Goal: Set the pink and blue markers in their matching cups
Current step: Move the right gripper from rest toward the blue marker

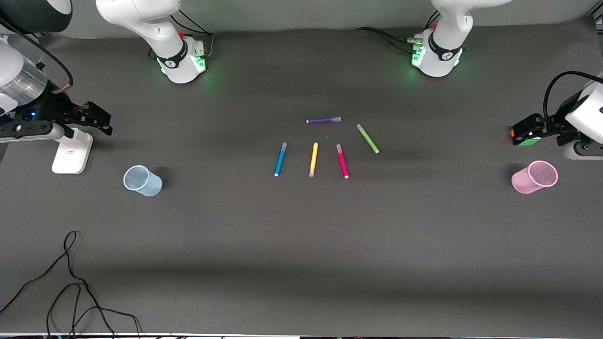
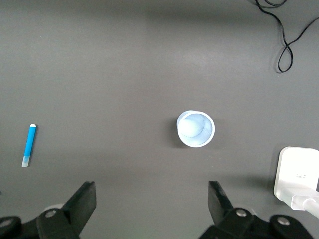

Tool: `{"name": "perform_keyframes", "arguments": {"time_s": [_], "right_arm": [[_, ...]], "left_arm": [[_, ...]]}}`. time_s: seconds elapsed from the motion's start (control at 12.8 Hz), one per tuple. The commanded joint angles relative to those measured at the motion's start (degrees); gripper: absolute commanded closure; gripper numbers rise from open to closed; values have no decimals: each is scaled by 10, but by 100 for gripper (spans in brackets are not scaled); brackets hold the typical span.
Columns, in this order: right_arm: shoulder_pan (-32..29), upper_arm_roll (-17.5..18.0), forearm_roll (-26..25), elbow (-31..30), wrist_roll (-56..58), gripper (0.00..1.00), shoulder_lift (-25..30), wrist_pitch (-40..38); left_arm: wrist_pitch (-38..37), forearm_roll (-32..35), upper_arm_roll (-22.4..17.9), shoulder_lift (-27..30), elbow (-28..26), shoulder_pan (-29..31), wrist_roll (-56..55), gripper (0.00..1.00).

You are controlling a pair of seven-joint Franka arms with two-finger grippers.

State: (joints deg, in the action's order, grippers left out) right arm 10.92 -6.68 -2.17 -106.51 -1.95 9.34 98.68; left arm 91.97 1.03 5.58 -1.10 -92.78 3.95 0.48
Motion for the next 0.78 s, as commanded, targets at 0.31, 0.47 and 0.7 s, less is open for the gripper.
{"name": "perform_keyframes", "arguments": {"time_s": [0.31,0.47,0.7], "right_arm": [[6,9,56,23,-2,0,-42,-6],[14,10,107,64,-7,0,-105,-6],[58,38,126,132,-30,0,-207,-6]], "left_arm": [[4,-3,0,2,-5,3,-2,0],[3,-3,0,2,-5,3,-3,0],[4,-3,0,2,-5,7,-2,0]]}}
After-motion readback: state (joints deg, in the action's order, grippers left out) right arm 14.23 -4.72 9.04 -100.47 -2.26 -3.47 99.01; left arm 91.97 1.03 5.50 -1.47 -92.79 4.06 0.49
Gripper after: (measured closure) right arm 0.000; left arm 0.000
